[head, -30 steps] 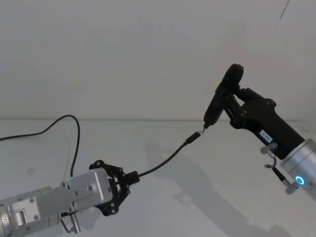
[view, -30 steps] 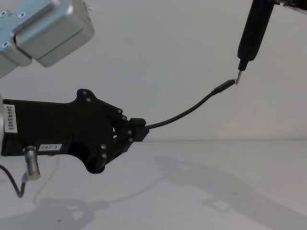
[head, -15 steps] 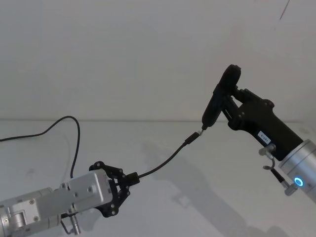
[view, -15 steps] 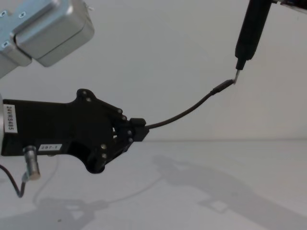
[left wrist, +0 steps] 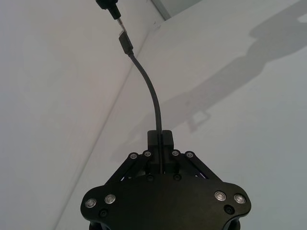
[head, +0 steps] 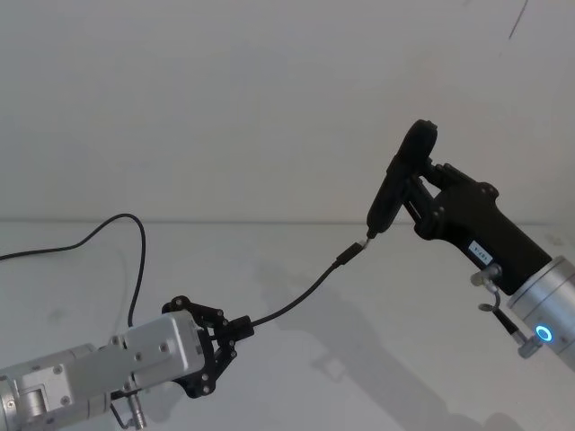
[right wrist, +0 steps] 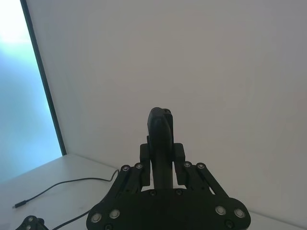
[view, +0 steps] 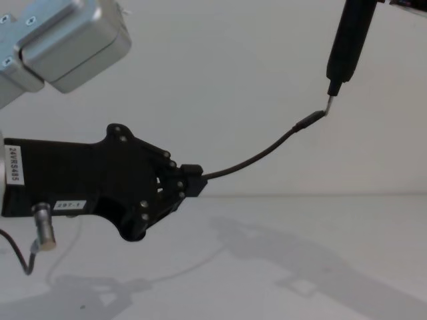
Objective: Pick up the data cable with the one hand.
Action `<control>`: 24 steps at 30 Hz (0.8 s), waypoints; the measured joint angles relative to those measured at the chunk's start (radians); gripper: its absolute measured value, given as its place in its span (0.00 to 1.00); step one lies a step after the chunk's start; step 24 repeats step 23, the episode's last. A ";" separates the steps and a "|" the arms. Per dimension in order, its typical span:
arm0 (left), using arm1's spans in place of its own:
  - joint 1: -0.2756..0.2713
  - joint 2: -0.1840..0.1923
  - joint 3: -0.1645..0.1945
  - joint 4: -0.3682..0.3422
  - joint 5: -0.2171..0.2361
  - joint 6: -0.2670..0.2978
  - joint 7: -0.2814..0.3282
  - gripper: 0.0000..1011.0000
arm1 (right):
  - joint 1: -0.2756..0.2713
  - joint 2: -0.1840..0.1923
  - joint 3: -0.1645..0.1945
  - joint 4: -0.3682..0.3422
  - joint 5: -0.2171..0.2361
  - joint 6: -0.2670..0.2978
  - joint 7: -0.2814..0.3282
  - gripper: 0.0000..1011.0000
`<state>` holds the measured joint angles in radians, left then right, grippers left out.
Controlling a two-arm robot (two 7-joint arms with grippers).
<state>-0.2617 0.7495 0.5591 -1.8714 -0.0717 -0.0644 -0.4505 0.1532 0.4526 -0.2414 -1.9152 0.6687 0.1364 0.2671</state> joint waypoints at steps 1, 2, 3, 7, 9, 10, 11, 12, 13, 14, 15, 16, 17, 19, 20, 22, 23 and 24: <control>0.000 0.000 0.000 0.000 0.000 0.000 0.000 0.06 | 0.000 0.000 0.000 0.000 0.000 0.000 0.000 0.28; 0.000 0.000 0.000 0.000 0.000 0.000 0.000 0.06 | 0.000 0.001 -0.001 0.000 0.000 0.000 0.000 0.28; 0.000 0.000 0.000 0.000 0.000 0.000 0.000 0.06 | 0.000 0.001 -0.001 0.000 0.000 -0.001 0.000 0.28; 0.000 0.000 0.000 0.000 0.000 0.000 0.000 0.06 | 0.001 0.002 -0.002 -0.001 0.001 -0.002 -0.001 0.28; 0.000 0.000 0.000 0.000 0.000 0.000 0.000 0.06 | 0.001 0.003 -0.002 -0.001 0.001 -0.002 -0.001 0.28; 0.000 0.000 0.000 0.000 0.000 0.000 0.000 0.06 | 0.001 0.003 -0.003 -0.001 0.001 -0.002 -0.001 0.28; 0.000 0.000 0.000 0.000 0.000 0.000 0.000 0.06 | 0.001 0.003 -0.003 -0.001 0.001 -0.003 -0.002 0.28; 0.000 0.000 0.000 0.000 0.000 0.000 0.000 0.06 | 0.001 0.004 -0.003 -0.001 0.001 -0.003 -0.002 0.28; 0.000 0.000 0.000 0.000 0.000 0.000 0.000 0.06 | 0.001 0.004 -0.003 -0.001 0.001 -0.003 -0.002 0.28; 0.000 0.000 0.000 0.000 0.000 0.000 0.000 0.06 | 0.001 0.004 -0.003 -0.001 0.001 -0.003 -0.002 0.28; 0.000 0.000 0.000 0.000 0.000 0.000 0.000 0.06 | 0.001 0.004 -0.003 -0.001 0.001 -0.003 -0.002 0.28; 0.000 0.000 0.000 0.000 0.000 0.000 0.000 0.06 | 0.001 0.004 -0.003 -0.001 0.001 -0.003 -0.002 0.28; 0.000 0.000 0.000 0.000 0.000 0.000 0.000 0.06 | 0.001 0.004 -0.003 -0.001 0.001 -0.003 -0.002 0.28; 0.000 0.000 0.000 0.000 0.000 0.000 0.000 0.06 | 0.002 0.004 -0.004 -0.001 0.001 -0.004 -0.002 0.28; 0.000 0.000 0.000 0.000 0.000 0.000 0.000 0.06 | 0.002 0.004 -0.004 -0.001 0.001 -0.004 -0.002 0.28; 0.000 0.000 0.000 0.000 0.000 0.000 0.000 0.06 | 0.002 0.004 -0.004 -0.001 0.001 -0.004 -0.002 0.28; 0.000 0.000 0.000 0.000 0.000 0.000 0.000 0.06 | 0.002 0.004 -0.004 -0.001 0.001 -0.004 -0.002 0.28; 0.000 0.000 0.000 0.000 0.000 0.000 0.000 0.06 | 0.002 0.004 -0.004 -0.001 0.001 -0.004 -0.002 0.28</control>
